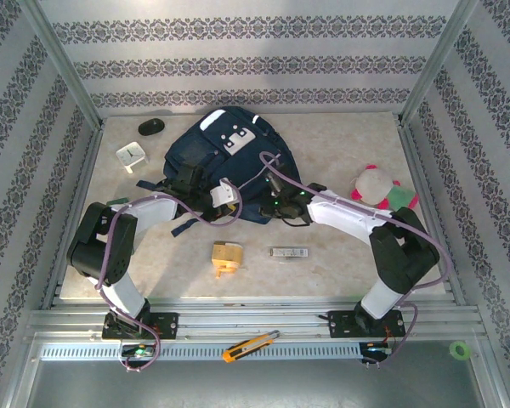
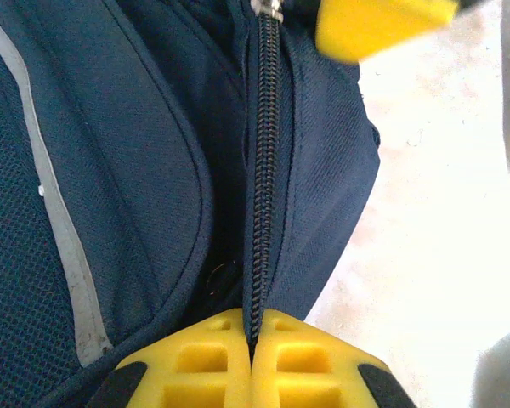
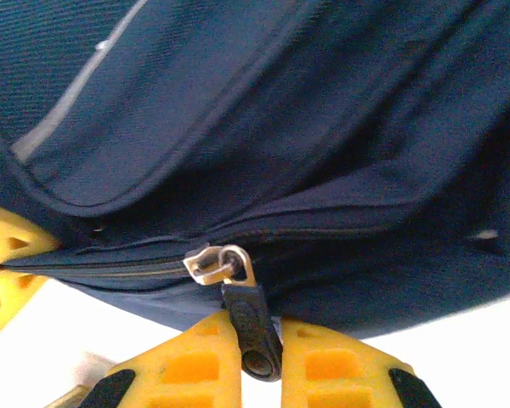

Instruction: Pack books, pencil case, and school supplies into a backpack

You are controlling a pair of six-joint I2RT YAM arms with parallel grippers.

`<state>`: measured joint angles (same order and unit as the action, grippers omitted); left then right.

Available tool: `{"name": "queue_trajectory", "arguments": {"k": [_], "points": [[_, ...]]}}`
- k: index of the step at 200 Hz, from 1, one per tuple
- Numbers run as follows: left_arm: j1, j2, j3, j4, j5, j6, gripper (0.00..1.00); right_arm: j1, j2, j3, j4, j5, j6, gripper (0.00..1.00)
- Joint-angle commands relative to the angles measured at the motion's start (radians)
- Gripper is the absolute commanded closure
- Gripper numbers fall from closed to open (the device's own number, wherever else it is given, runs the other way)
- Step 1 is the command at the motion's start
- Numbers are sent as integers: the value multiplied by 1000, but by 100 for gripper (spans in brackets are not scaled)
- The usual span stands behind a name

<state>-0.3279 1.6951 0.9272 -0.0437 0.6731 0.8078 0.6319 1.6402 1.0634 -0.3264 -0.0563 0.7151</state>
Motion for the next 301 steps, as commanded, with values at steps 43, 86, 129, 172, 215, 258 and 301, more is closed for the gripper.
{"name": "queue_trajectory", "arguments": {"k": [43,86,129,172,215,258,301], "points": [[20,-13,23,-106,-76,60,100,-170,-51,-102,-16,-64,-87,100],[22,-38,10,-105,-16,46,98,-195,-36,-118,61,-171,-117,100],[-64,-60,96,-153,22,-36,51,-186,-56,-118,87,-237,-136,100],[-181,39,204,-105,-20,-77,44,-185,-80,-127,96,-269,-151,100],[-224,160,279,-47,-41,-105,43,-185,-95,-132,106,-292,-151,100],[-225,189,280,-57,-75,-90,81,-208,-123,-147,107,-300,-156,100],[-144,53,152,-130,10,36,97,-341,-87,-186,147,-364,-181,100]]}}
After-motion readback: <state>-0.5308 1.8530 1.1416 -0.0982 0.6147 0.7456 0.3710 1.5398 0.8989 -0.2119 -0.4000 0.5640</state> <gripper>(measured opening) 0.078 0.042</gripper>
